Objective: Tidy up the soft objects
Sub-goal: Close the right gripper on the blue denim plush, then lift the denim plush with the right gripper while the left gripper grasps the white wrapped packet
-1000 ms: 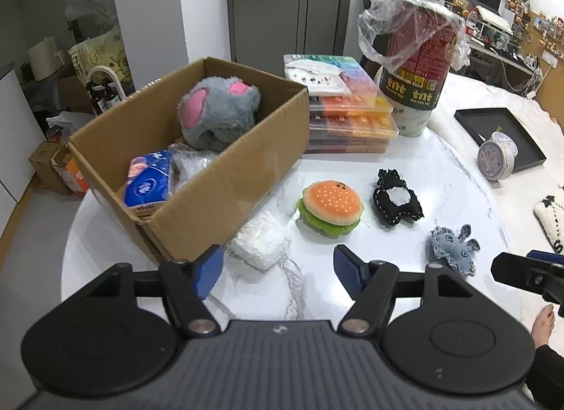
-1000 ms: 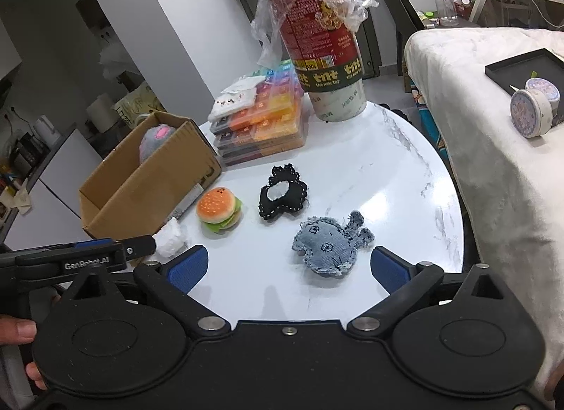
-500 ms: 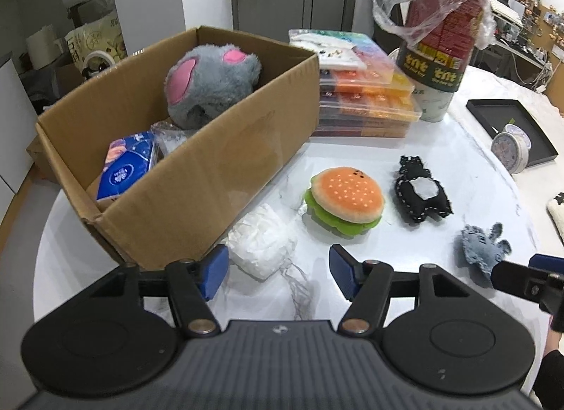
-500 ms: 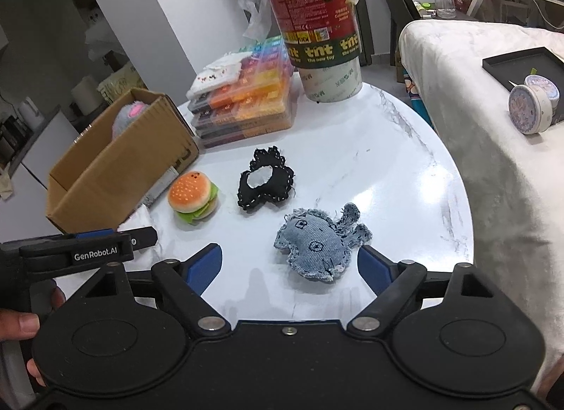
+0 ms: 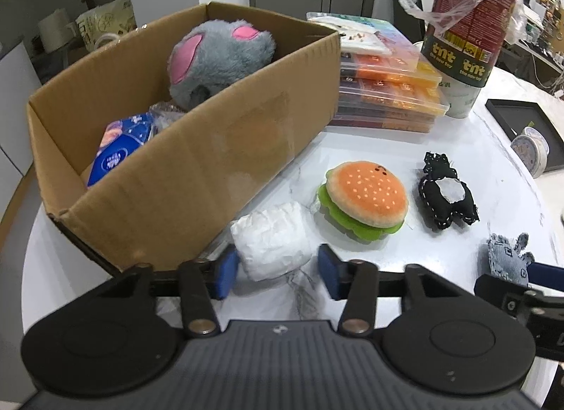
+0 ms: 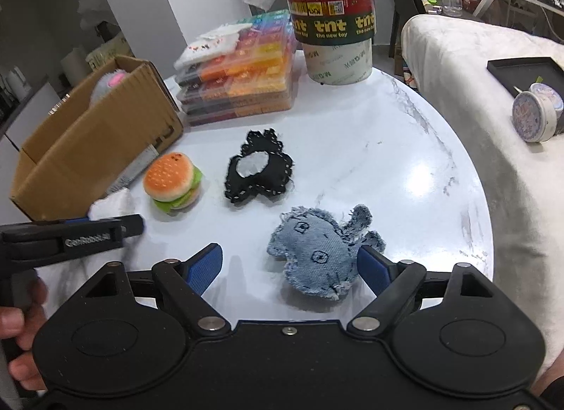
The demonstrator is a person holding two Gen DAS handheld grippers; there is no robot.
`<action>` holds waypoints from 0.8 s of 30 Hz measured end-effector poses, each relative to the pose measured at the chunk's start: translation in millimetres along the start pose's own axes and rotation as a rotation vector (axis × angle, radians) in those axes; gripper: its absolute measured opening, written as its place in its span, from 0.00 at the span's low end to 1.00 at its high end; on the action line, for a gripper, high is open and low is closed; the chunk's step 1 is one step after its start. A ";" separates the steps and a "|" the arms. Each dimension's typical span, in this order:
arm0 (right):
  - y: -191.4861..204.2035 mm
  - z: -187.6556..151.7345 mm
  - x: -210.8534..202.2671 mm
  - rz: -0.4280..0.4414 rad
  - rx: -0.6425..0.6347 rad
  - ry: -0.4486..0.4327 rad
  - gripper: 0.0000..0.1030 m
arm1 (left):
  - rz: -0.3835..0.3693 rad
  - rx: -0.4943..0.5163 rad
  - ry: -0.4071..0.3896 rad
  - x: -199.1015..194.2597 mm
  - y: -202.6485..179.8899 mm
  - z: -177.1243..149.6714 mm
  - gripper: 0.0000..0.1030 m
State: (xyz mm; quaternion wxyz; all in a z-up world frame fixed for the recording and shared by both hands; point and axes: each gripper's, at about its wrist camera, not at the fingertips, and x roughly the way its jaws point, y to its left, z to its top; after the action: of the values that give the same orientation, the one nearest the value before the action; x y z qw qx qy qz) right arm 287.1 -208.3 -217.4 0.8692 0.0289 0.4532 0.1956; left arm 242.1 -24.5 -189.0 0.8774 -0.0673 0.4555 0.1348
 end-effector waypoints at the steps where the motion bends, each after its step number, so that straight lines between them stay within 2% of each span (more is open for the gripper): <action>1: -0.3 0.0 1.5 -0.007 0.000 0.003 0.76 | 0.004 -0.005 -0.003 -0.6 0.6 0.3 0.41; 5: 1.0 -0.5 3.5 -0.029 -0.019 -0.003 0.74 | -0.001 -0.009 -0.009 -2.5 0.7 0.5 0.40; 6: 1.7 -0.3 3.9 -0.034 -0.025 -0.005 0.71 | -0.006 -0.009 -0.008 -3.0 0.5 0.3 0.40; 8: 2.5 -0.6 2.9 -0.040 -0.035 -0.011 0.59 | -0.016 -0.011 -0.006 -5.0 0.0 -0.2 0.40; 10: 1.3 -0.1 0.6 -0.032 -0.031 -0.010 0.44 | -0.022 -0.010 -0.010 -8.0 -0.1 -0.7 0.40; 13: -1.6 0.4 -3.2 -0.013 -0.012 -0.018 0.37 | -0.032 -0.003 -0.016 -12.9 -0.7 -0.9 0.40; 24: -3.1 -5.9 -24.3 0.038 0.024 -0.044 0.31 | -0.062 0.015 -0.034 -37.5 -1.3 -3.8 0.40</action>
State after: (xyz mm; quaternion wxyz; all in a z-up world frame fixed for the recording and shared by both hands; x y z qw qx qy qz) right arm 271.0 -220.8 -202.7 0.8746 0.0520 0.4358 0.2059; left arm 218.9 -33.2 -160.6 0.8894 -0.0725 0.4390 0.1049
